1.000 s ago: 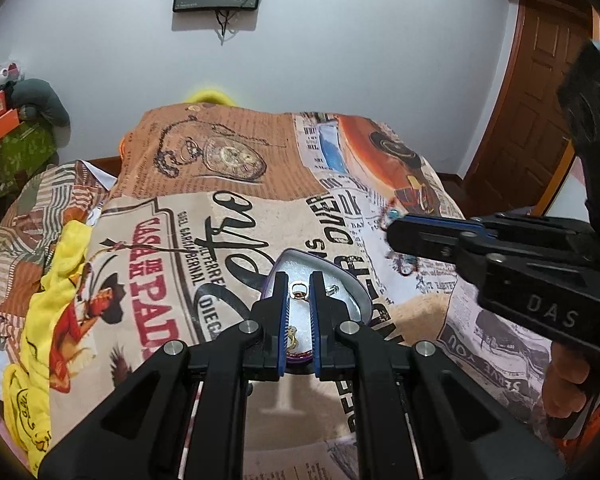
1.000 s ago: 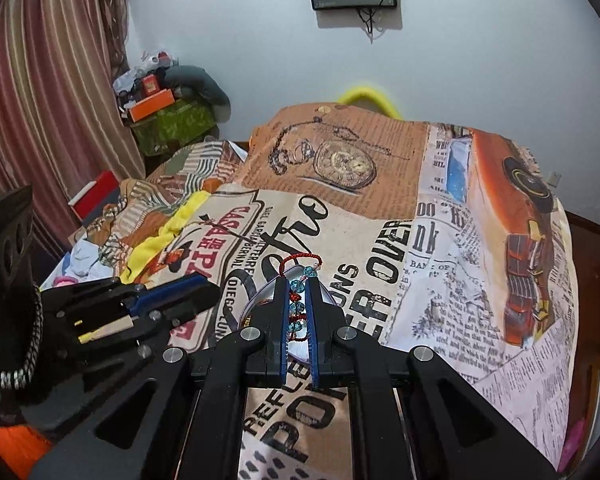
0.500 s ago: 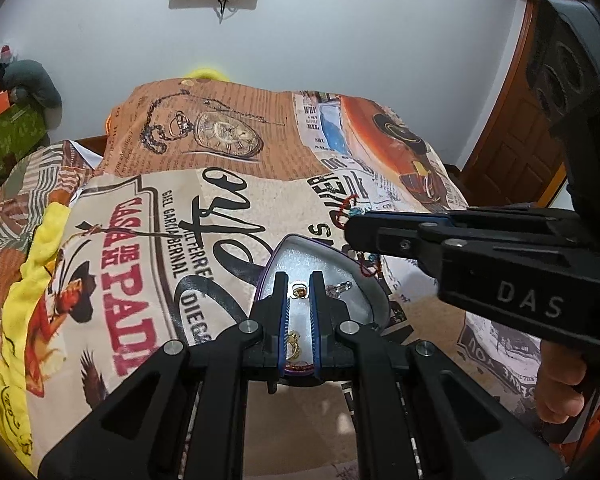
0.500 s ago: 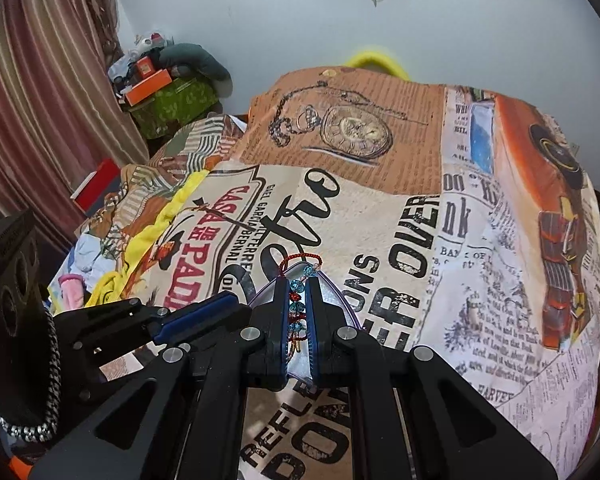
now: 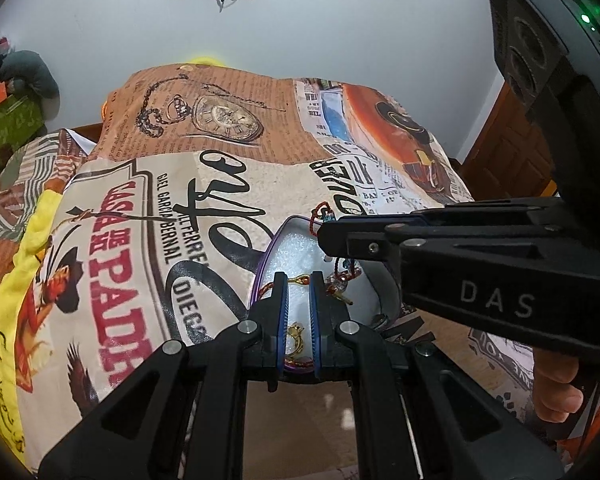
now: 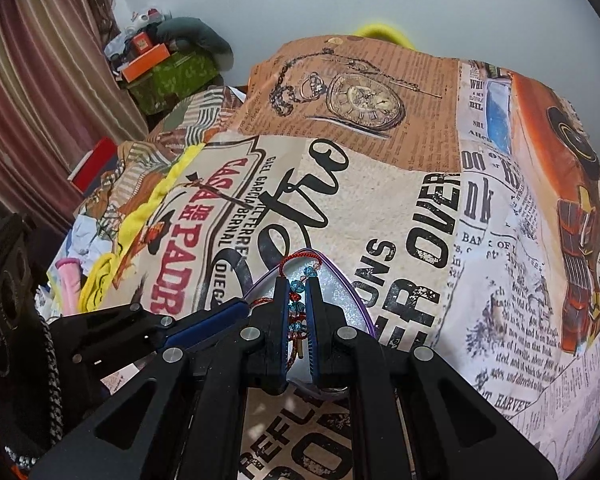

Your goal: Organize jewelry

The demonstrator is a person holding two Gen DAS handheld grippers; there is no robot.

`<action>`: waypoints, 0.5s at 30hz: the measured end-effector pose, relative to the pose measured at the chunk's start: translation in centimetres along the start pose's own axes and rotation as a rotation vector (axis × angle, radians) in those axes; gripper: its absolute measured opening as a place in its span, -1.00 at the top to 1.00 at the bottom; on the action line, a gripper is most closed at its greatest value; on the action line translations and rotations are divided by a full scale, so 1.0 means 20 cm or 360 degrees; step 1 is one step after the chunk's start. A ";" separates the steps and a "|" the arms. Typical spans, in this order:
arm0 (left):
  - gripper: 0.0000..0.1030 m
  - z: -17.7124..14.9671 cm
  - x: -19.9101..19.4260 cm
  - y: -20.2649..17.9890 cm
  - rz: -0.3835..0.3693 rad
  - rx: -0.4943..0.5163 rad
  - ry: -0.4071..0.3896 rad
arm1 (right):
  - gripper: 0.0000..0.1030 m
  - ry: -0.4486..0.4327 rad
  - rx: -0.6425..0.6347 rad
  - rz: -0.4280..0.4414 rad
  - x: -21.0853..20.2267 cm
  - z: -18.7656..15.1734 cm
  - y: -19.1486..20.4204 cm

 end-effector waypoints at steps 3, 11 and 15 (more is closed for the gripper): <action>0.84 -0.01 0.00 0.01 -0.0012 -0.0014 0.0017 | 0.85 0.0012 0.0006 -0.0001 0.00 0.00 0.00; 0.83 0.00 -0.07 0.02 0.0009 -0.0033 0.0007 | 0.59 -0.0053 0.0034 -0.0010 -0.08 0.01 -0.02; 0.83 0.02 -0.16 0.02 0.0042 -0.0027 -0.0035 | 0.59 -0.0113 0.0040 -0.0012 -0.17 0.00 0.00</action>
Point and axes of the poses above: each gripper's, at about its wrist camera, not at the fingertips, and x roughly the way its jaws point, y to its left, z to its top, the point moved 9 cm from there along x, roughly the way its jaws point, and after that the axes turned 4 degrees about x, right-handed, at the moved point
